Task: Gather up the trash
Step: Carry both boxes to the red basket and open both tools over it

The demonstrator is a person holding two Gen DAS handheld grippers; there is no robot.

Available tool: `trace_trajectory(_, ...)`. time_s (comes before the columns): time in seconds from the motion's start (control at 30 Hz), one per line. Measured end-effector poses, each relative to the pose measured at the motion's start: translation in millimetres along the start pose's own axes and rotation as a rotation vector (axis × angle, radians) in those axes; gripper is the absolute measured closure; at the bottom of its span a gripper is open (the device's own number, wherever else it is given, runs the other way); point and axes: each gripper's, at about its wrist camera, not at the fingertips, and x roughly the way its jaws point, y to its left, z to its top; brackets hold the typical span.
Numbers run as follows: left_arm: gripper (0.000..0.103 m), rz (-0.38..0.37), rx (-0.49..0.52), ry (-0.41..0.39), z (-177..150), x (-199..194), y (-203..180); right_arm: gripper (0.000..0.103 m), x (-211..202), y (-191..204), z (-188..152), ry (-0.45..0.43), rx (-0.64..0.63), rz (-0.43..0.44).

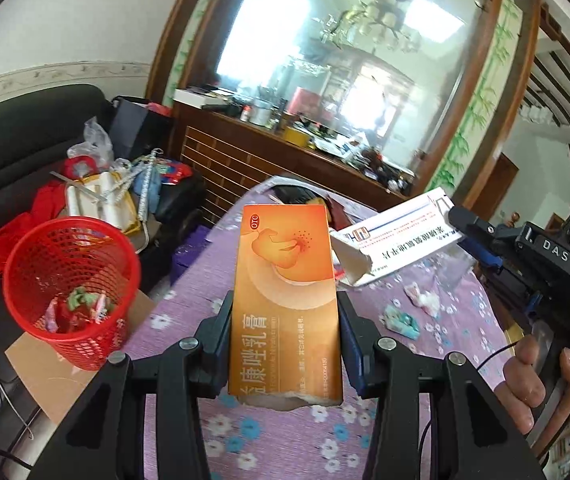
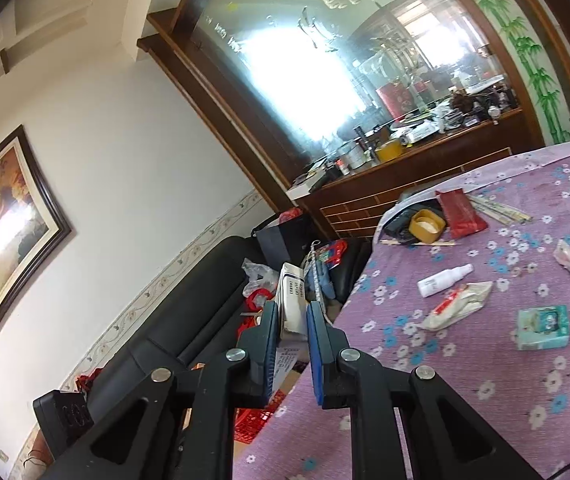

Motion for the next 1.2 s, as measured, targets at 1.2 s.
trace_trajectory(1.2, 0.055, 0.265, -0.182, 0.002, 30.7, 20.2, 177.9, 0.087, 197.9, 104.0, -86.2, 0.270, -0.091, 0.080)
